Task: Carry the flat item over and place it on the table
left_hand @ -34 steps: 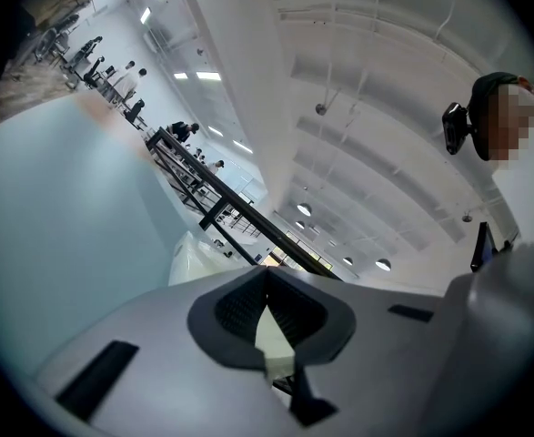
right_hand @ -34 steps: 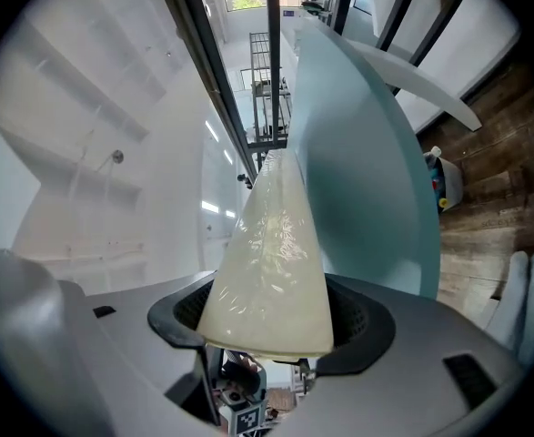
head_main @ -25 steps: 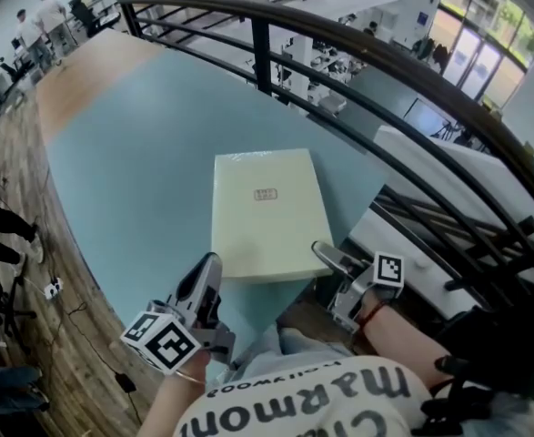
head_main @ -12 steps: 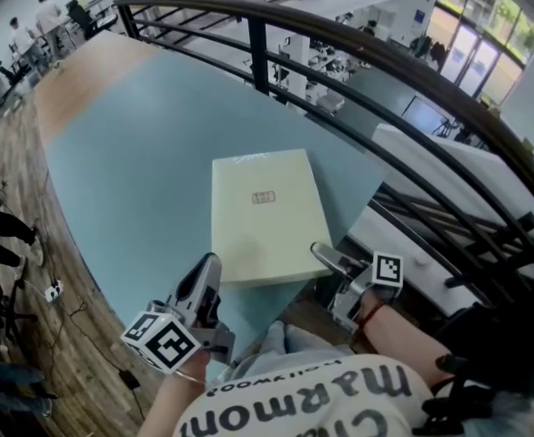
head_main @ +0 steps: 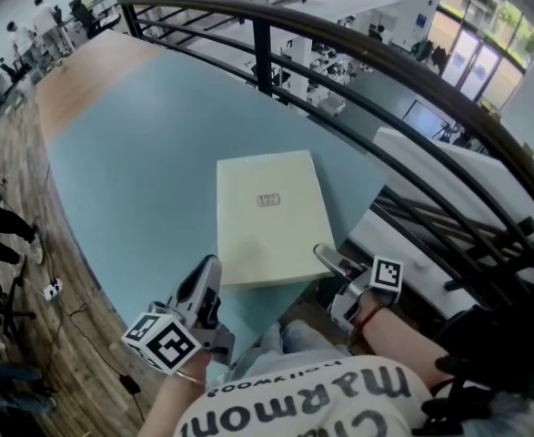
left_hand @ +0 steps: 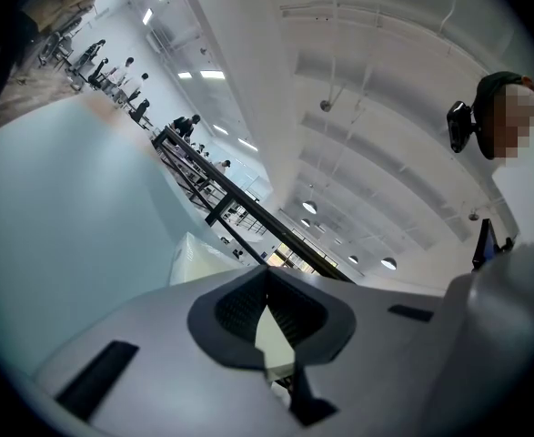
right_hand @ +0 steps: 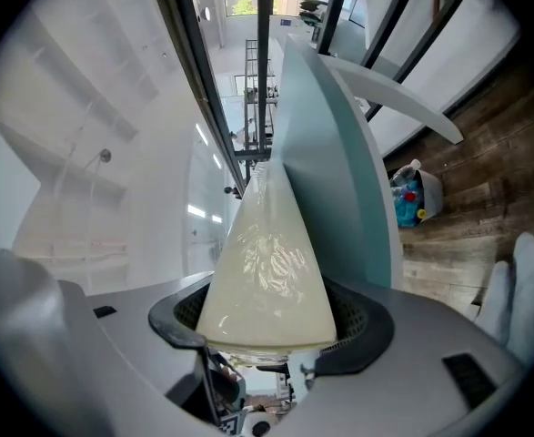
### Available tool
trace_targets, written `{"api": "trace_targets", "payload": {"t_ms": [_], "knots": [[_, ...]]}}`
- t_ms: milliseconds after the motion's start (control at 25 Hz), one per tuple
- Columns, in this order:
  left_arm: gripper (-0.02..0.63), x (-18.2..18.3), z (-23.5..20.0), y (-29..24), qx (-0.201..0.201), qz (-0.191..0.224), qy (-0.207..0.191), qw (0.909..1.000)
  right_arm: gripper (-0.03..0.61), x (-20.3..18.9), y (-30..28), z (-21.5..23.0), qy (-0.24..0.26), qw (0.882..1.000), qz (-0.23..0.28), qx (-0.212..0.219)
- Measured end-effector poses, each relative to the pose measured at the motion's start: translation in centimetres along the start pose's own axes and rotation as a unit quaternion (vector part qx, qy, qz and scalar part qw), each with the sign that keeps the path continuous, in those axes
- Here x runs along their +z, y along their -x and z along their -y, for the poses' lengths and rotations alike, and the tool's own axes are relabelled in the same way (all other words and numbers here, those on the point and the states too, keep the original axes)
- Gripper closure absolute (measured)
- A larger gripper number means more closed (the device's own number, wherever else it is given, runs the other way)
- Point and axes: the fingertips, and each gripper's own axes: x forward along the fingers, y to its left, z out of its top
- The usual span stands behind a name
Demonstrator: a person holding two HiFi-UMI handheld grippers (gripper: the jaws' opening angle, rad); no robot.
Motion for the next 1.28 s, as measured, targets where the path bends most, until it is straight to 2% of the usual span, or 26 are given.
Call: {"api": "trace_targets", "payload": {"t_ms": [1000,1280], "knots": [[0.611,-1.3,0.1,-0.4,0.001,-0.006,0.004,1.0000,0.279,0.1,1.0,1.8,0.038,0.998,0.008,-0.049],[0.611,-1.6,0.5,-0.6,-0.001,-0.010,0.002,0.9999,0.279,-0.2,1.1,1.7,0.035,0.998,0.010,-0.057]]}}
